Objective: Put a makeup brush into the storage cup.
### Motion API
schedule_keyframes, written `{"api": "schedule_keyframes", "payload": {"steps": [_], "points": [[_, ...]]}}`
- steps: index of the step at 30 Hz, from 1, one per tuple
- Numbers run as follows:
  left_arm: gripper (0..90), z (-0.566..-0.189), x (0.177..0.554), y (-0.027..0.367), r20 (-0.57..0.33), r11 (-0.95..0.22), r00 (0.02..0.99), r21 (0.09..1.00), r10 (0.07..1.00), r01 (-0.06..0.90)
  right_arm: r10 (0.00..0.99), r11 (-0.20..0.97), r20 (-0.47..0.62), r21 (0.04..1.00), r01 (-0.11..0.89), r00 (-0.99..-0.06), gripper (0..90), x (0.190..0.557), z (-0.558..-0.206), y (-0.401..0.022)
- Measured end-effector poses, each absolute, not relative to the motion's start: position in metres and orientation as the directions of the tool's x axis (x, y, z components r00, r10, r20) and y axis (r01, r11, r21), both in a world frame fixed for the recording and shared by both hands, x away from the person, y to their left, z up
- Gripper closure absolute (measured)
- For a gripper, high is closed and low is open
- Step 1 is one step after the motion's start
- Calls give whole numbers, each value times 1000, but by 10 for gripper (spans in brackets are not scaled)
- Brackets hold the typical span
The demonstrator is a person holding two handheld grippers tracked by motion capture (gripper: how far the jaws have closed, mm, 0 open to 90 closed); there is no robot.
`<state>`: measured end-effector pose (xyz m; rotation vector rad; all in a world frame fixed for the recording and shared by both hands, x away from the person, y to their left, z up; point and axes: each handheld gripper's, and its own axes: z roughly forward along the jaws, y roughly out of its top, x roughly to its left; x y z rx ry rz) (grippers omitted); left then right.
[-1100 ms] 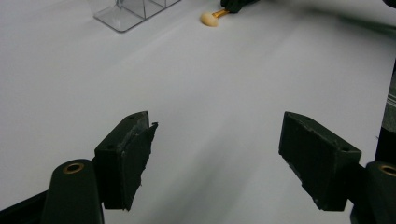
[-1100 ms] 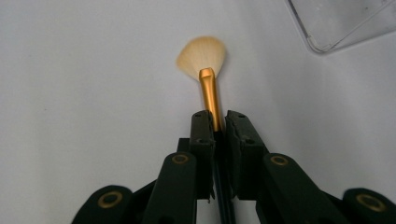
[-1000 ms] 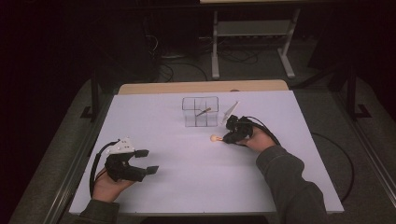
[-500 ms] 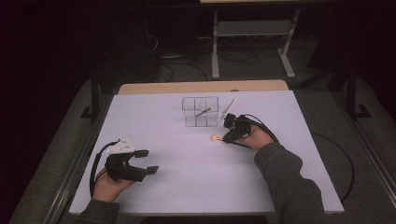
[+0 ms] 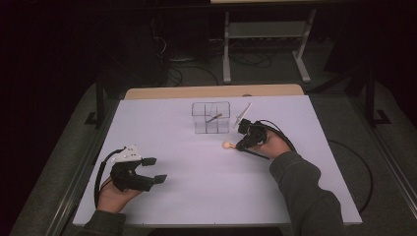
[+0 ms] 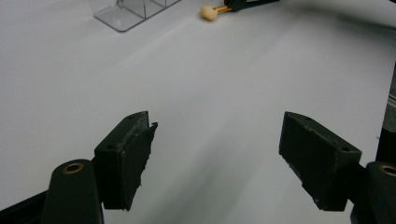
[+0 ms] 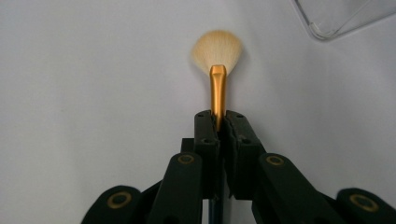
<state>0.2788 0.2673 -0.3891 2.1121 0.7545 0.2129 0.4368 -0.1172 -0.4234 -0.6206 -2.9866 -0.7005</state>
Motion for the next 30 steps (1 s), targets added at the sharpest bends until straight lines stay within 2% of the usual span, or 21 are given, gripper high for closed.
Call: {"api": "schedule_keyframes", "payload": {"steps": [23, 30], "points": [[246, -391, 278, 262, -124, -452, 810, 777, 573, 438, 348, 703, 176, 601, 381, -921, 833, 414, -400, -131], [250, -391, 278, 257, -144, -441, 817, 783, 558, 439, 310, 654, 185, 671, 350, -933, 833, 399, -391, -128]]}}
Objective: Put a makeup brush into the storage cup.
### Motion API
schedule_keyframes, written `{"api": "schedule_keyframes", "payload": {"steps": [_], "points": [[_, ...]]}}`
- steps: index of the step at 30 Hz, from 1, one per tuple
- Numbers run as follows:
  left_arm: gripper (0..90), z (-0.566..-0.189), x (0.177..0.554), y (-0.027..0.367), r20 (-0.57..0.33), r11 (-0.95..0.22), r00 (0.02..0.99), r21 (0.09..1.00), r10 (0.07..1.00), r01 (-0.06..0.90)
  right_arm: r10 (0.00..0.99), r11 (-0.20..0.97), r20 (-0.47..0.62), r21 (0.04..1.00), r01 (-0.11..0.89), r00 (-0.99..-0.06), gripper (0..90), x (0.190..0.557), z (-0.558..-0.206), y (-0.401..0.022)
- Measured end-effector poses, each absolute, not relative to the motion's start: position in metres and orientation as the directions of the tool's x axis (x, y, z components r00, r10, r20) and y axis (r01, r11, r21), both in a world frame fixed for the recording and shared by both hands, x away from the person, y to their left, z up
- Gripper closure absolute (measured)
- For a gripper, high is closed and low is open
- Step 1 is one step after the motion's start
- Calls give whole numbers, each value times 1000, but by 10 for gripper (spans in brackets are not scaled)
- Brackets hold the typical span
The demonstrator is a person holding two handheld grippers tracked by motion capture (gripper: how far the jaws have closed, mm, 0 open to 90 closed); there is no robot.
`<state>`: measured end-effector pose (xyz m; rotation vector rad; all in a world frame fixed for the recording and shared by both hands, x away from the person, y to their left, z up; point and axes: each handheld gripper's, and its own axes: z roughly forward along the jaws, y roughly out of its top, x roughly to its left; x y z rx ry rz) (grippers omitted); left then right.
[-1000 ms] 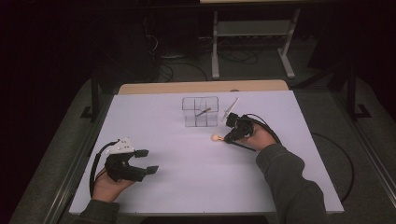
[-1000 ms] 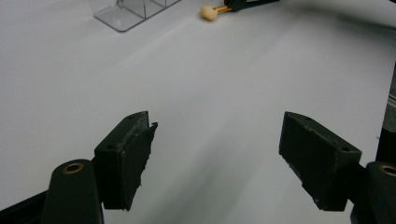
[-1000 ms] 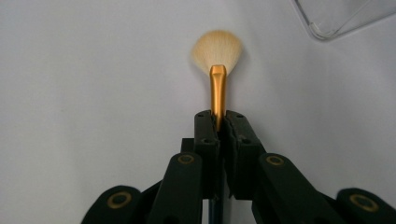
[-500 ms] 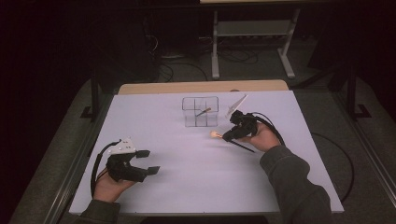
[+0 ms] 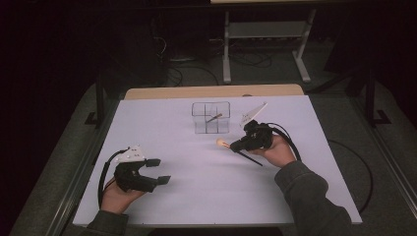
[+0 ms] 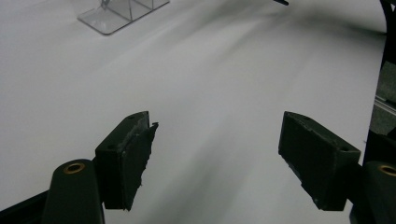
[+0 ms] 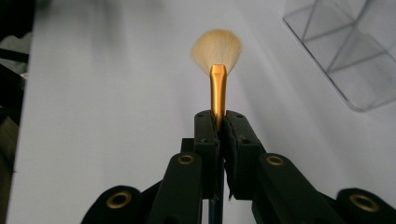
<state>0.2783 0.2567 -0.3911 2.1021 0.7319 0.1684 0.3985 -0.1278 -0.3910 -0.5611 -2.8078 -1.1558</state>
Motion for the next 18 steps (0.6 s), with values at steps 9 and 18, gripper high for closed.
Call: {"api": "schedule_keyframes", "payload": {"steps": [9, 18], "points": [[253, -391, 276, 240, -165, -443, 843, 790, 512, 424, 272, 581, 216, 740, 339, -938, 833, 380, -380, -123], [261, -393, 276, 225, -159, -456, 864, 796, 477, 398, 220, 514, 251, 792, 331, -943, 833, 367, -375, -120]]}}
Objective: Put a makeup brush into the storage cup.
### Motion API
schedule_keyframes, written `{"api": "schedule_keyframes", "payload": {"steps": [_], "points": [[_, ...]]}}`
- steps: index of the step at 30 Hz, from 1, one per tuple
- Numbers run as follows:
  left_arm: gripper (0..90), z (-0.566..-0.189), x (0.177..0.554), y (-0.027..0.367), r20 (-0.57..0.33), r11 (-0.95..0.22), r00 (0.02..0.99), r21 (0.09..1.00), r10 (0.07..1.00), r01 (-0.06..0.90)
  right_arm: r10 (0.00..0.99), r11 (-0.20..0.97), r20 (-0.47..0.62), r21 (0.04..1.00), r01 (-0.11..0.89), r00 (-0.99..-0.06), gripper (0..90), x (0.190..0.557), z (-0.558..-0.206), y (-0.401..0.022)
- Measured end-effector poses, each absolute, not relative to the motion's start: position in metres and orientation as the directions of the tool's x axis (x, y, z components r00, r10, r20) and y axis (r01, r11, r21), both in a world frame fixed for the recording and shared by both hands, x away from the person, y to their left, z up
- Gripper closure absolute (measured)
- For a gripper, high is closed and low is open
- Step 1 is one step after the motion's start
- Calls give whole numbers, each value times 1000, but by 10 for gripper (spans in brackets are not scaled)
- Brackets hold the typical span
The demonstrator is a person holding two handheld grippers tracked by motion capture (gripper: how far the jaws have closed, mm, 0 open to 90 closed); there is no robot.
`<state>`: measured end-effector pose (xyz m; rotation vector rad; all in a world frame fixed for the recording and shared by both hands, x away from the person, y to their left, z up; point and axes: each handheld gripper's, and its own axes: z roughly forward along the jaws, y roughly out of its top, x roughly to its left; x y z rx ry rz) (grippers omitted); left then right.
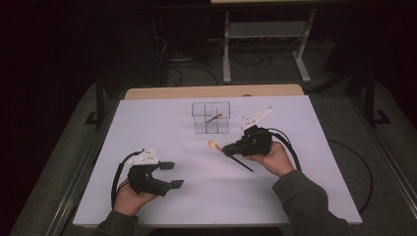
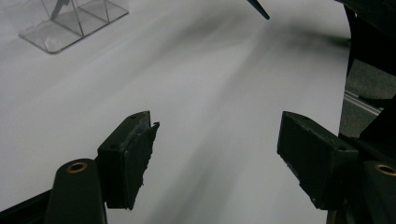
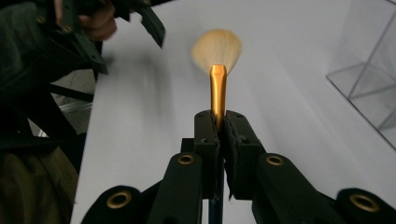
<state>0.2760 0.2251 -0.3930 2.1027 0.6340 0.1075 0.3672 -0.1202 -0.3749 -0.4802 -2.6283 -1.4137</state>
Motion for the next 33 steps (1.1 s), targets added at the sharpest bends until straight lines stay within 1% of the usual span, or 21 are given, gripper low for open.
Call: {"api": "schedule_keyframes", "payload": {"steps": [9, 15, 22, 25, 27, 30, 33], "points": [[283, -388, 275, 208, -180, -421, 871, 819, 456, 389, 174, 475, 246, 827, 300, -954, 832, 359, -368, -115], [309, -386, 279, 195, -190, -419, 887, 827, 422, 376, 155, 455, 240, 843, 285, -958, 833, 355, -362, -110], [363, -385, 283, 176, -204, -400, 898, 841, 389, 364, 134, 450, 219, 855, 256, -966, 833, 352, -353, -105], [386, -385, 284, 169, -230, -384, 895, 841, 382, 381, 131, 447, 215, 859, 251, -968, 832, 351, -350, -105], [395, -386, 286, 165, -232, -380, 898, 845, 373, 376, 127, 440, 216, 862, 250, -968, 833, 350, -350, -105], [425, -387, 288, 158, -251, -366, 898, 848, 362, 384, 120, 434, 215, 866, 246, -969, 833, 350, -350, -104], [463, -388, 290, 152, -246, -365, 903, 852, 353, 375, 114, 433, 217, 867, 245, -969, 833, 349, -350, -102]]}}
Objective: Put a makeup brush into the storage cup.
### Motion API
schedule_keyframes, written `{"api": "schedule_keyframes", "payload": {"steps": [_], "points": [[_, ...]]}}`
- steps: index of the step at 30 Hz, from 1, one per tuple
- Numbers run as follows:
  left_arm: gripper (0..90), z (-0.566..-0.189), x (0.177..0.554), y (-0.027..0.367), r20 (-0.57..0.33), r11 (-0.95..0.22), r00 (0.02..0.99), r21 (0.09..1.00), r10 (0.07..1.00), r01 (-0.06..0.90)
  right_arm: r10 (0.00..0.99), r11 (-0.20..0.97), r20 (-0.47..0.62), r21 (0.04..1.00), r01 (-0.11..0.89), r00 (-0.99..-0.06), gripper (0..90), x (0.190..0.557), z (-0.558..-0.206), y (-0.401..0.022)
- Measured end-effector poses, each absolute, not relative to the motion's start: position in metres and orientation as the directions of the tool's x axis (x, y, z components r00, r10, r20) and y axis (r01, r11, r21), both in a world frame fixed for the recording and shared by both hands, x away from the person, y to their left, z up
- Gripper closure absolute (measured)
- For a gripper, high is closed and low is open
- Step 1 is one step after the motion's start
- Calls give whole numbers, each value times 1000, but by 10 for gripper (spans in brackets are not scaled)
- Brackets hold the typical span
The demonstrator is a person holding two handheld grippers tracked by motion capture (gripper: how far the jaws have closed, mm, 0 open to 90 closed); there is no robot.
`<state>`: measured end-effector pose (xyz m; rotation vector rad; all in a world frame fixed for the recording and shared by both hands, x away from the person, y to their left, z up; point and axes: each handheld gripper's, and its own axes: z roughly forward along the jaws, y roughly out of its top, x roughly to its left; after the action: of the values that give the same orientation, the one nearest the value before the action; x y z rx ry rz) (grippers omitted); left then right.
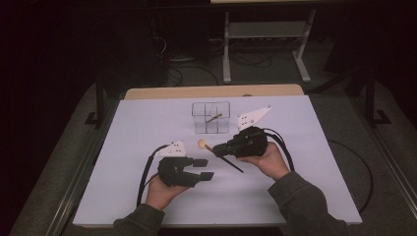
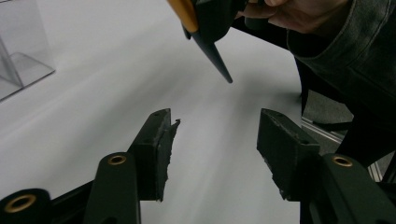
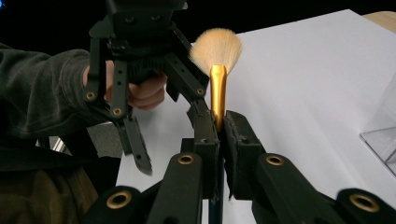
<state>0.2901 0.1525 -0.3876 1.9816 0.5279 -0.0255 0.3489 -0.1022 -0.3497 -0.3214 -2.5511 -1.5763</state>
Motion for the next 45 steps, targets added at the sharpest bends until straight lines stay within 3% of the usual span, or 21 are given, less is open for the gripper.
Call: {"api": "schedule_keyframes", "payload": {"steps": [31, 45], "points": [[658, -389, 299, 140, -300, -312, 893, 859, 334, 406, 78, 435, 197, 875, 211, -977, 832, 340, -353, -84], [791, -389, 302, 143, -326, -302, 890, 855, 319, 422, 69, 423, 180, 886, 192, -981, 832, 337, -355, -79]]}}
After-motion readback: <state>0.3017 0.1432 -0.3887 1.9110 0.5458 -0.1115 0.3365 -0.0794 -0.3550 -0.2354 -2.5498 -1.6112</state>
